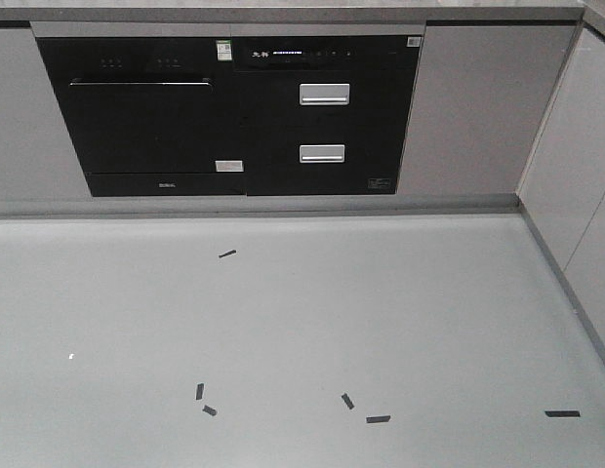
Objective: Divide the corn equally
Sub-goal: 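Drive the base toward the counter with the pot and plates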
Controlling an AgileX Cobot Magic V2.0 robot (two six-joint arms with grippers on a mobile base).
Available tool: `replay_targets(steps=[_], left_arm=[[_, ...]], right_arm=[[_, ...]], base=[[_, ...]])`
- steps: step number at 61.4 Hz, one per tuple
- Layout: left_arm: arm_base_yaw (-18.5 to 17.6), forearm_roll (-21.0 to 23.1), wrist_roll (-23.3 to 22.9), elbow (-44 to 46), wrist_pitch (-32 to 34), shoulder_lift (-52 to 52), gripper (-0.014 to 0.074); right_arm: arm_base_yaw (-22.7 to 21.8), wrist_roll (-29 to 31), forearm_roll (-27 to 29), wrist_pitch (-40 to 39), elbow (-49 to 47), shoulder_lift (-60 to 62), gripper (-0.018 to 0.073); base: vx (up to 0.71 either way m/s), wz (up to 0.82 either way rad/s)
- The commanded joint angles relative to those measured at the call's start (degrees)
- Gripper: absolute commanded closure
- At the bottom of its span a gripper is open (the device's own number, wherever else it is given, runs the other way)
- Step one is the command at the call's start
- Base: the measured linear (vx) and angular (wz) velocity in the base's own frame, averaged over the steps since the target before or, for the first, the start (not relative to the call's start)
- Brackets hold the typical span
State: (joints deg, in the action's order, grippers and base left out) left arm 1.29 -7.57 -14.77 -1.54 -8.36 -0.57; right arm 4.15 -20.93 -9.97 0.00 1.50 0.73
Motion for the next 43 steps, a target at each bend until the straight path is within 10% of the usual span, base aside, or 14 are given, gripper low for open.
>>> replay_targets(steps=[1, 43], left_arm=[[-0.35, -0.13, -0.73, -0.17, 4.61, -0.99, 0.0603], [-0.35, -0.13, -0.73, -0.17, 4.61, -0.99, 0.0603]], right_arm=[[-0.23, 0.73, -0.69, -3.89, 0.59, 0.23, 0.0561], [-0.23, 0.73, -0.69, -3.89, 0.59, 0.23, 0.0561]], base=[[0.06, 0.0], [0.09, -0.02]])
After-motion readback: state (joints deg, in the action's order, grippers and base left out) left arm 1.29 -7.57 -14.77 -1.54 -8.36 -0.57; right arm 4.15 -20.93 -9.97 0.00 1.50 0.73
